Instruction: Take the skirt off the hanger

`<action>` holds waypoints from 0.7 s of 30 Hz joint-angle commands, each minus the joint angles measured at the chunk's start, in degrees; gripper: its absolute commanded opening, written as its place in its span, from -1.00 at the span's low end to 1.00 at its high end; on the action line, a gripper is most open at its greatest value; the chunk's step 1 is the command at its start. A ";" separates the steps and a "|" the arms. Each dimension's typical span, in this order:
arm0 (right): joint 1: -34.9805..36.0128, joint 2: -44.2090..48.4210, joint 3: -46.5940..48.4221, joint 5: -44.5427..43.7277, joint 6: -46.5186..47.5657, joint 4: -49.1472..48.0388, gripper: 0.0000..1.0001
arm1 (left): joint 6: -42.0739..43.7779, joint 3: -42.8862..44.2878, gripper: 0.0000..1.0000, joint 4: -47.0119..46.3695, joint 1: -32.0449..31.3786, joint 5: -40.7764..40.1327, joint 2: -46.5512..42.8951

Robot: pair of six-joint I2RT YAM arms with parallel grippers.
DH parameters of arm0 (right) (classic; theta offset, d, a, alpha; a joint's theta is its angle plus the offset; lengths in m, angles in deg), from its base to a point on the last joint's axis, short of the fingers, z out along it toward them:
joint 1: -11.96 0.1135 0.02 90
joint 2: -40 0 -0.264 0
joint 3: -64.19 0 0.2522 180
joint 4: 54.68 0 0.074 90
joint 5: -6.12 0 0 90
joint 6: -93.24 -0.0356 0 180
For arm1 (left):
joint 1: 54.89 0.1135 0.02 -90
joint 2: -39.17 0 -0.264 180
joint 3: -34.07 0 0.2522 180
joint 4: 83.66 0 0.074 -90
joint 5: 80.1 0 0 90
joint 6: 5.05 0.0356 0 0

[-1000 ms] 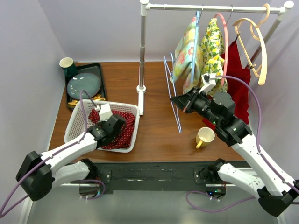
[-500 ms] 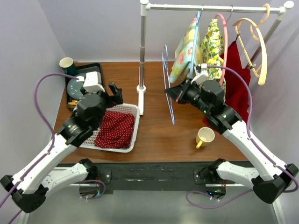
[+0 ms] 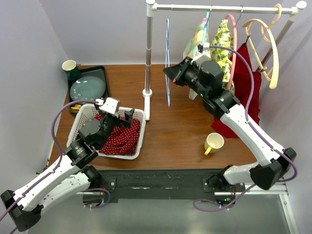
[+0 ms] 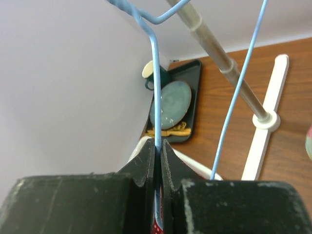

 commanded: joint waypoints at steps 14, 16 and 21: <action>0.20 -11.71 20.62 -14.75 4.79 -1.66 -1.00 | 1.46 2.39 1.00 -5.04 -0.28 3.23 -0.75; 0.28 -13.90 22.46 -15.46 5.15 -1.31 -1.00 | 1.63 2.30 1.00 -4.95 -0.28 3.06 -0.58; 0.11 -18.82 26.68 -13.97 4.97 0.89 -1.00 | 1.90 2.30 1.00 -4.95 -0.37 2.79 -0.23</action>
